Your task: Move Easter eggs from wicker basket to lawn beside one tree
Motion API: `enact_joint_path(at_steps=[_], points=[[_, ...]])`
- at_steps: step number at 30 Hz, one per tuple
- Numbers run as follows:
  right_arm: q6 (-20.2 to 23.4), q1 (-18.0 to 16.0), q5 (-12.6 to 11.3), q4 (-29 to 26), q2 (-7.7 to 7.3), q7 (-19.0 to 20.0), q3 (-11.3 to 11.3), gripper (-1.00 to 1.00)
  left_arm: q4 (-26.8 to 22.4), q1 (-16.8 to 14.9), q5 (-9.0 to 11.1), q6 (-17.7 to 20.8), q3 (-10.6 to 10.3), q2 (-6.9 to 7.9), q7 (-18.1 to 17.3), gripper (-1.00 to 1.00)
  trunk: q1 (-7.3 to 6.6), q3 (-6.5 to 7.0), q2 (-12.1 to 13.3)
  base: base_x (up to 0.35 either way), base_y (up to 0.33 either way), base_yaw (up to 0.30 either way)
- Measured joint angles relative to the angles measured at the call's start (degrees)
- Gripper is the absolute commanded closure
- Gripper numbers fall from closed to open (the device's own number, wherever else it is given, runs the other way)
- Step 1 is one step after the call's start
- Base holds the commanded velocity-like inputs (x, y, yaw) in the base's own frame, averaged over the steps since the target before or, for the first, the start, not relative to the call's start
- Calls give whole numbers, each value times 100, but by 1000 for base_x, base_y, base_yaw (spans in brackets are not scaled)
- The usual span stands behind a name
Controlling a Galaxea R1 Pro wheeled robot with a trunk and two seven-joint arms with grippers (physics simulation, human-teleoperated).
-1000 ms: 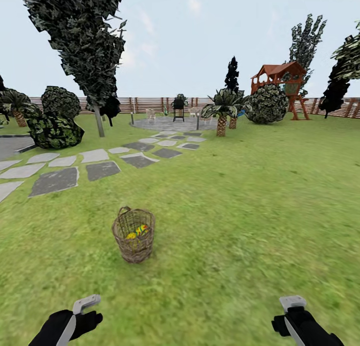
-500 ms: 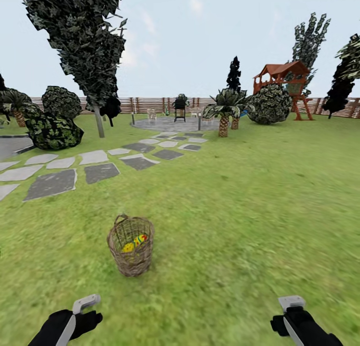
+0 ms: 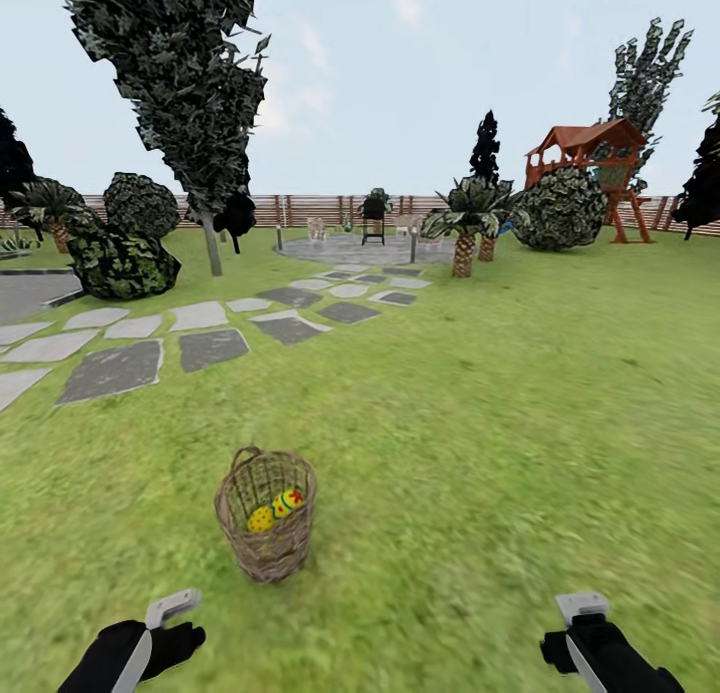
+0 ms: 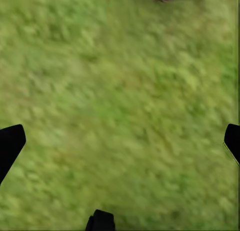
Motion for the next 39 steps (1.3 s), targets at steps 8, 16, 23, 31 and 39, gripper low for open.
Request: enact_joint_path(at_steps=[8,16,23,31,39], points=[[1,0,0,0,8,0,0,-100,0,0,0,0,0,-1,0,-100,0,0,0,329,0,0],[2,0,0,0,17,0,7,-100,0,0,0,0,0,-1,0,-100,0,0,0,329,0,0],[3,0,4,4,90,0,2,-100,-2,0,4,0,-3,2,0,-100,0,0,0,329,0,0],[-4,0,8,5,126,0,7,-100,-9,0,8,0,0,2,0,-100,0,0,0,329,0,0],[-13,0,10,9,132,-1,9,-100,-26,0,-30,0,6,87,-2,-100,0,0,0,329,0,0]])
